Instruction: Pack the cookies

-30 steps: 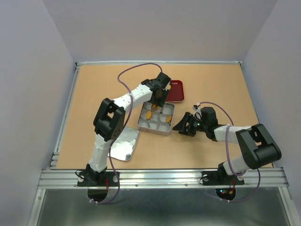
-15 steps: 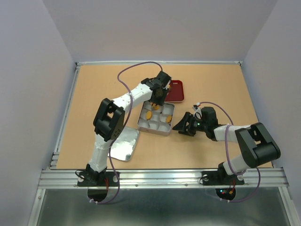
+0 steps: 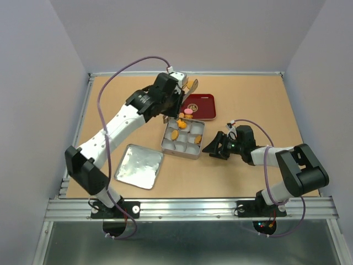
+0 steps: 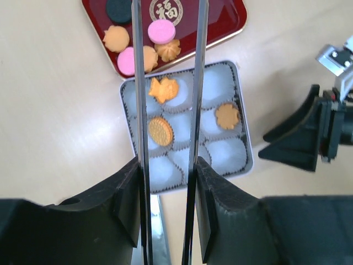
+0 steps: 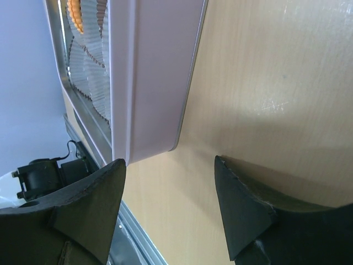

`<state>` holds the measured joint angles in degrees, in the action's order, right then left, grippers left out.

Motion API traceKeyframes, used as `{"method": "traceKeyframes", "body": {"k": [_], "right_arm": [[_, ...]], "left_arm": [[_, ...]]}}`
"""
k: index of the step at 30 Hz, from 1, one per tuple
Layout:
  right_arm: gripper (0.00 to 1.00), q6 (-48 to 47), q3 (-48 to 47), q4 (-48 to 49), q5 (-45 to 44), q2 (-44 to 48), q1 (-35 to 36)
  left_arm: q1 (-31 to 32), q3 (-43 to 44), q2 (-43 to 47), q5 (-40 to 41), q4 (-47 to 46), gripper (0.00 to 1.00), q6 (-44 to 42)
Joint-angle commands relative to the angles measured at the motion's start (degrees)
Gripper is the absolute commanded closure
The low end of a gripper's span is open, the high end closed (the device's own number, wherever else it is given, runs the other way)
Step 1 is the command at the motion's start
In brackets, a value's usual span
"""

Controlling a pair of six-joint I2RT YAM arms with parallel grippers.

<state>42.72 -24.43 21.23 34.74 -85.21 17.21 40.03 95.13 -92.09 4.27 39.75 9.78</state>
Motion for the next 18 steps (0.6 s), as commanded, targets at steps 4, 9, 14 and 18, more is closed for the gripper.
{"method": "traceKeyframes", "body": {"k": [4, 9, 14, 18], "right_arm": [[0.29, -0.88, 2.37, -1.99, -1.61, -0.31, -0.6], [0.29, -0.8, 2.36, -2.07, -1.17, -0.66, -0.78], [0.29, -0.79, 1.93, -1.99, -0.82, -1.28, -0.95], [0.29, -0.79, 2.1, -1.99, -0.73, -1.28, -1.04]], "left_arm": [[1.1, -14.16, 12.52, -1.9, 3.67, 0.61, 2.34], [1.37, -25.76, 21.86, -3.92, 2.62, 0.61, 6.64], [2.33, -31.23, 28.36, -8.49, 1.3, 0.61, 8.68], [3.3, -33.87, 30.48, -9.98, 2.53, 0.61, 9.12]]}}
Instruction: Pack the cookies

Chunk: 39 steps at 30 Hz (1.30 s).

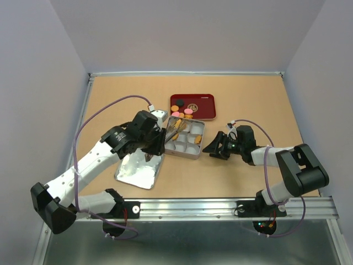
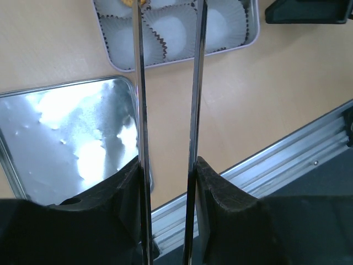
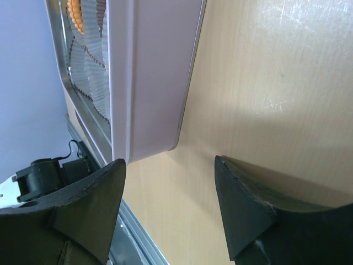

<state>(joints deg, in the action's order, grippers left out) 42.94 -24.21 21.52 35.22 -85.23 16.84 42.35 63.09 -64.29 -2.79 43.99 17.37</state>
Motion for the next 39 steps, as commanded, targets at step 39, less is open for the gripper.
{"method": "traceKeyframes", "body": {"k": [39], "right_arm": [[0.29, -0.84, 2.41, -2.09, -0.33, -0.9, -1.72]], "left_arm": [[3.09, -12.55, 4.97, -3.46, -4.26, 0.43, 4.34]]}}
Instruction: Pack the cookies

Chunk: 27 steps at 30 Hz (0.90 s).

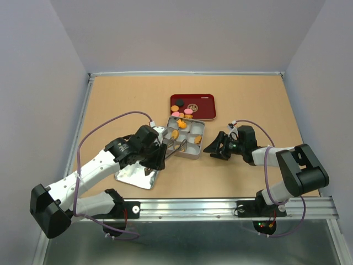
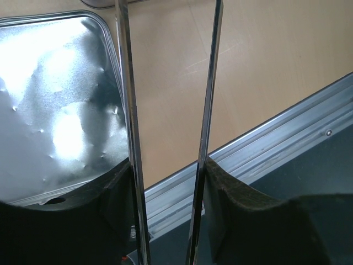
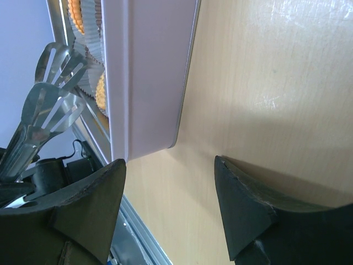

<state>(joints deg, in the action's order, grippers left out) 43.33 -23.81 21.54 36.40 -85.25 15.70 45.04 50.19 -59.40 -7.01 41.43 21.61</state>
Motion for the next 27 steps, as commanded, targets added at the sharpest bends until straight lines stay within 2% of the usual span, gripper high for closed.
{"method": "traceKeyframes", "body": {"k": [1, 7, 12, 17, 22, 27], "right_arm": [[0.29, -1.23, 2.02, -2.12, -1.51, -0.79, -0.59], [0.29, -1.23, 2.19, -1.94, -1.33, -0.88, -0.76], [0.29, -1.14, 2.1, -1.68, -1.07, -1.14, -0.76], [0.29, -1.14, 2.54, -1.5, -1.16, -0.36, -0.94], [0.29, -0.97, 2.72, -1.15, -0.81, -0.7, -1.2], [0.29, -0.97, 2.63, -0.71, -0.28, -1.67, -1.29]], "left_arm": [[0.4, 0.43, 0.16, 0.85, -1.53, 0.43, 0.02], [0.49, 2.44, 0.07, 2.34, -0.48, 0.43, 0.02], [0.4, 9.29, -0.98, 4.63, 1.63, 0.42, -0.68], [0.49, 15.01, -6.33, 6.57, 2.78, 0.43, -2.53], [0.14, 21.33, -12.31, 11.74, 1.99, 0.43, -5.52], [-5.64, 25.3, -21.1, 11.67, -2.92, 0.44, -9.21]]}}
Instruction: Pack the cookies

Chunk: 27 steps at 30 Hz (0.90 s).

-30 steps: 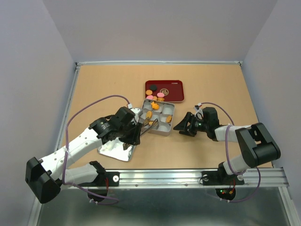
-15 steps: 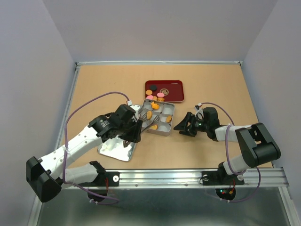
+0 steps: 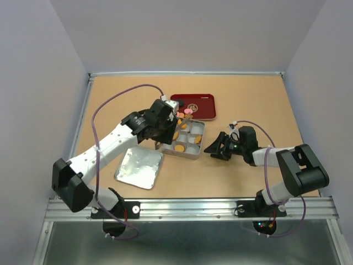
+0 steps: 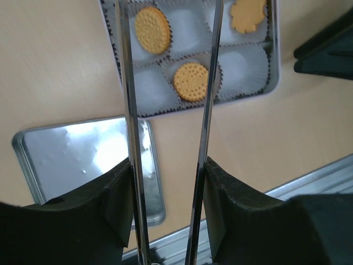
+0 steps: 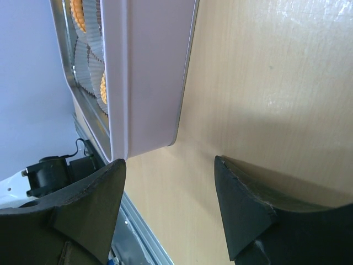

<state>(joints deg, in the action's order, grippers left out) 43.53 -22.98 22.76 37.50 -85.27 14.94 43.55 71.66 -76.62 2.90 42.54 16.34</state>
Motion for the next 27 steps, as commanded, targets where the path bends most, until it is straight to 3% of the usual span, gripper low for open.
{"method": "traceKeyframes", "body": {"k": [1, 16, 27], "right_arm": [[0.29, -1.16, 1.71, -1.85, -1.2, -1.82, -0.61], [0.29, -0.99, 0.48, 0.0, 1.0, -7.45, -1.05], [0.29, -0.73, -0.13, 1.32, 2.32, -10.52, -1.58]], "left_arm": [[-4.96, 5.23, -5.11, 1.59, -5.35, 0.44, -4.29], [-10.15, 19.66, -27.87, 1.84, -8.88, 0.47, -10.71], [-11.21, 21.33, -30.87, 5.54, -9.06, 0.49, -11.41]]}}
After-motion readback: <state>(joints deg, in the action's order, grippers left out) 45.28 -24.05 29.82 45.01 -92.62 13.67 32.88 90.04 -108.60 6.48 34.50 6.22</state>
